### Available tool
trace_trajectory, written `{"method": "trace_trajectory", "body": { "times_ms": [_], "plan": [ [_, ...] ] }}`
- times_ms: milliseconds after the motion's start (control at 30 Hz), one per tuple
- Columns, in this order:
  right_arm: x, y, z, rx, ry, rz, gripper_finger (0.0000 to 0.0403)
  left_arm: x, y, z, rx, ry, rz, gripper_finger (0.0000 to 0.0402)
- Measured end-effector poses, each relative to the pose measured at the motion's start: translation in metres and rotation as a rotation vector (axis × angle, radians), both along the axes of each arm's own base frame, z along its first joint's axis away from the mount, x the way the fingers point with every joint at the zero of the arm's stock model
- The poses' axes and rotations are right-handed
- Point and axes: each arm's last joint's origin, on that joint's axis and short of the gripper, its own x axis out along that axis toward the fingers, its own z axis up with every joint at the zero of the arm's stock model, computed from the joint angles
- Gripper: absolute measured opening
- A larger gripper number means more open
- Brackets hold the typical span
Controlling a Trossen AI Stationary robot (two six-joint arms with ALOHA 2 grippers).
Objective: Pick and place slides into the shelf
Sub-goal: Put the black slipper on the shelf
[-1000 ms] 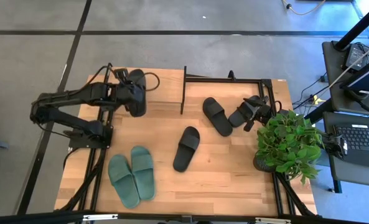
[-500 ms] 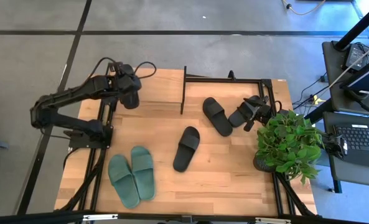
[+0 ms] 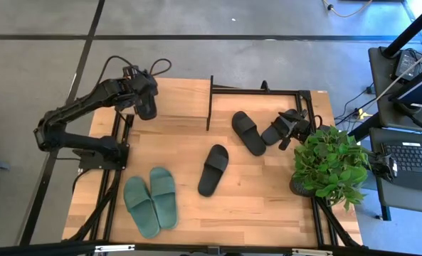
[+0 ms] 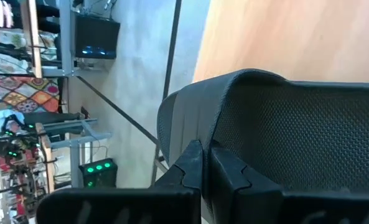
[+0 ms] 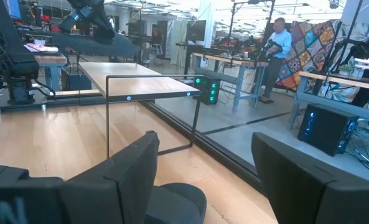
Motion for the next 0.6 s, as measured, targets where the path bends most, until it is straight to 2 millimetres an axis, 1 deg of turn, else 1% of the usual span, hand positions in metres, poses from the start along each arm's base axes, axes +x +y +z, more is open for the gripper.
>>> {"method": "trace_trajectory", "body": {
  "times_ms": [333, 400, 500, 600],
  "plan": [
    [0.0, 0.0, 0.0, 0.0, 0.0, 0.0, 0.0257, -0.005, 0.011, -0.001, -0.073, -0.034, -0.051, 0.0002],
    [0.0, 0.0, 0.0, 0.0, 0.0, 0.0, 0.0257, -0.004, 0.014, -0.006, -0.073, -0.038, -0.054, 0.0001],
    [0.0, 0.0, 0.0, 0.0, 0.0, 0.0, 0.0257, -0.006, 0.016, -0.019, -0.097, 0.003, -0.053, 0.0001],
    [0.0, 0.0, 0.0, 0.0, 0.0, 0.0, 0.0257, -0.008, 0.018, -0.025, -0.105, 0.015, -0.037, 0.0001]
  ]
}}
